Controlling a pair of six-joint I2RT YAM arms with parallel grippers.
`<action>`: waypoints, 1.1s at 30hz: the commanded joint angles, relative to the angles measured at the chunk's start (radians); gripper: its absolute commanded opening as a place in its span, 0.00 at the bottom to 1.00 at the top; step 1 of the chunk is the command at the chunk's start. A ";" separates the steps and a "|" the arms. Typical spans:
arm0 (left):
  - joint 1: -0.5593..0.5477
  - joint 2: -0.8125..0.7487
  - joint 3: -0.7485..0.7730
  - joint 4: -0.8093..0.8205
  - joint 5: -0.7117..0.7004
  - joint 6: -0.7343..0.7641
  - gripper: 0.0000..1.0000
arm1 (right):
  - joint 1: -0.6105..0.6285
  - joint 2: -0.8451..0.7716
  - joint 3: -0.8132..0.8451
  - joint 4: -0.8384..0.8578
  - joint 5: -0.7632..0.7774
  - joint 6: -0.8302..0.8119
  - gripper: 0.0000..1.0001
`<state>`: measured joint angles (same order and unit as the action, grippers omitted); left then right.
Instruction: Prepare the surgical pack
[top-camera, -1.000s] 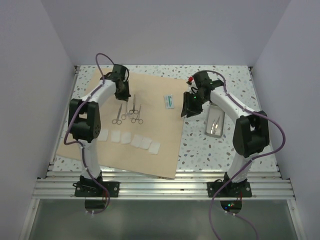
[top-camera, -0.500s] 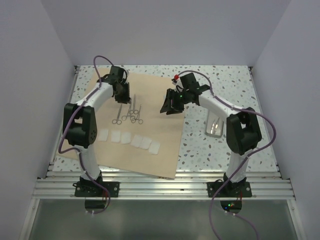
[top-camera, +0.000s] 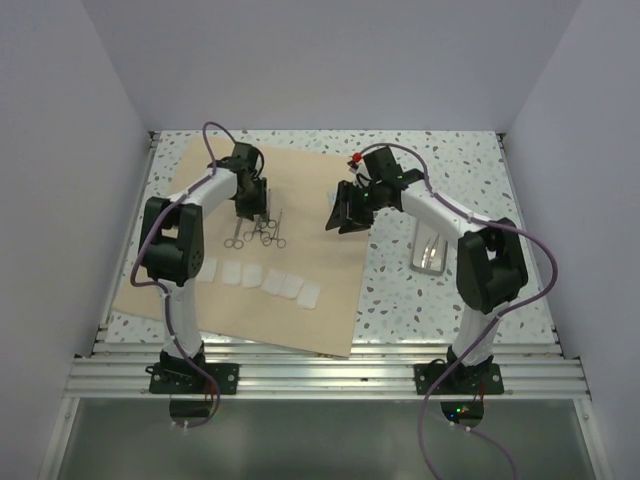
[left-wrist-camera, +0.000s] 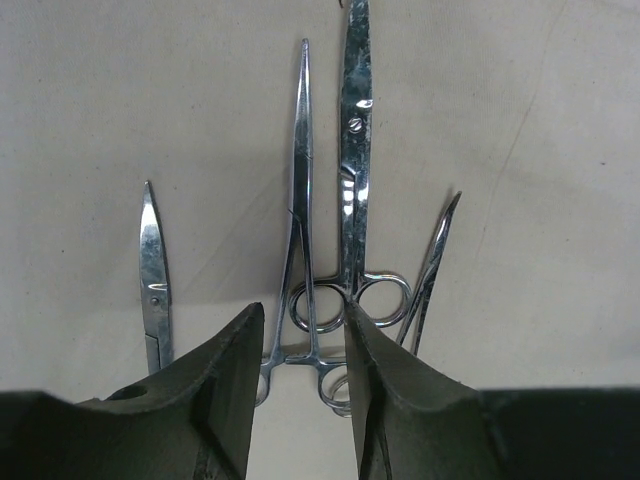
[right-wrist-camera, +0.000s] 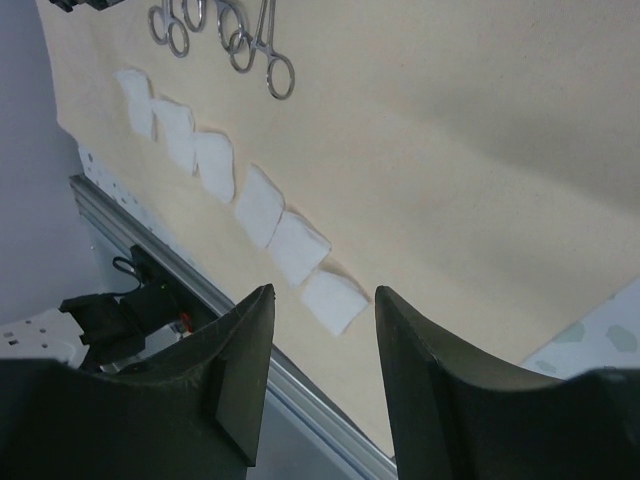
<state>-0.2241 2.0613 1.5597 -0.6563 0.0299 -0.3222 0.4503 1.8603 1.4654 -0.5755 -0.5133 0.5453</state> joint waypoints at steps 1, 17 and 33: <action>0.000 -0.021 0.008 -0.025 -0.025 0.002 0.41 | -0.004 -0.066 -0.016 -0.024 0.015 -0.021 0.49; -0.003 -0.041 -0.081 0.009 -0.027 0.018 0.41 | -0.002 -0.050 -0.011 -0.009 0.001 -0.015 0.48; -0.008 -0.018 -0.119 0.047 0.010 0.061 0.21 | -0.002 -0.039 -0.001 -0.006 0.010 -0.016 0.48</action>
<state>-0.2253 2.0346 1.4605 -0.6426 0.0093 -0.2932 0.4503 1.8389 1.4460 -0.5827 -0.5110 0.5385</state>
